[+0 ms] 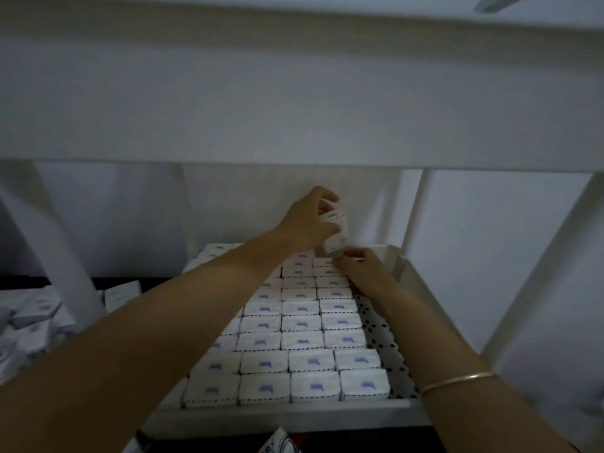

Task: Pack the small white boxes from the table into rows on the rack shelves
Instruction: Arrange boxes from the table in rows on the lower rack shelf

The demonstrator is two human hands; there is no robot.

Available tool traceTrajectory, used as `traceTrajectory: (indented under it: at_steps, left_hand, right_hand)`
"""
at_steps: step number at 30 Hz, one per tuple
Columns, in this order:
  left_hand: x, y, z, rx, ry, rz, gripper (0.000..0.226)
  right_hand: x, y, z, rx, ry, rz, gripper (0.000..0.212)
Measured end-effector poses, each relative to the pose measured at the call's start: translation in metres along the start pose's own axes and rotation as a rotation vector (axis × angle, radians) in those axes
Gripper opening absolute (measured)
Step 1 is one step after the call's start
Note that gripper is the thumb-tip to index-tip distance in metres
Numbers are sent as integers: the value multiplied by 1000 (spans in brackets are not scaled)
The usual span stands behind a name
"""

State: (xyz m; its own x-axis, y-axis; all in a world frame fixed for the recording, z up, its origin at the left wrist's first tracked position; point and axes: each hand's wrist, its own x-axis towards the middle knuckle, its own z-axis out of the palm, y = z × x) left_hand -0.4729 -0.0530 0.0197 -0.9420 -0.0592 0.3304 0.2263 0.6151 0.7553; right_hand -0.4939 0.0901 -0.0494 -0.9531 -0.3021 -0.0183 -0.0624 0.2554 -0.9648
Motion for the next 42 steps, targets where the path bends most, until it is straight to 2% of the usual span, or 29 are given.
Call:
traceTrajectory:
  at_steps: [4, 8, 12, 14, 17, 21, 23, 26, 28, 30, 33, 38, 40, 42]
  left_hand:
    - [1, -8, 2, 82, -134, -6, 42]
    - [1, -13, -1, 199, -221, 23, 42]
    - [-1, -16, -3, 353, -230, 81, 27]
    - [-4, -18, -1, 464, -251, 100, 21]
    - [-12, -16, 3, 610, -257, 142, 30]
    - [-28, -5, -1, 812, -313, 163, 51]
    - [-41, 7, -11, 769, -326, 122, 52]
    - [-78, 31, -37, 568, -288, 16, 45]
    - [-116, 43, -59, 484, -239, 27, 37]
    - [-165, 50, -81, 375, -221, 28, 33]
    - [-246, 41, -113, 288, -227, -41, 36]
    - [-366, 18, -168, 232, -105, -210, 34]
    - [-400, 15, -187, 253, -30, -218, 32]
    - [-428, 12, -198, 352, -22, -189, 24]
  right_hand:
    - [3, 0, 1, 30, 45, 75, 24]
    - [5, -3, 0, 68, 162, 142, 33]
    - [4, -2, 1, -22, 111, 136, 35]
    - [2, -1, -1, -170, 94, 117, 39]
    - [-2, -1, -2, -316, 100, 132, 51]
    - [-17, -12, -2, -418, 130, 164, 48]
    - [-33, -27, -3, -500, 147, 125, 44]
    - [-71, -48, 0, -606, 237, -80, 37]
    - [-106, -60, 10, -585, 296, -224, 27]
    - [-141, -67, 31, -560, 240, -328, 17]
    - [-197, -73, 67, -538, 57, -405, 6]
    - [-267, -78, 128, -622, -307, -487, 11]
    - [-281, -82, 150, -669, -349, -543, 10]
    - [-288, -85, 171, -714, -309, -645, 13]
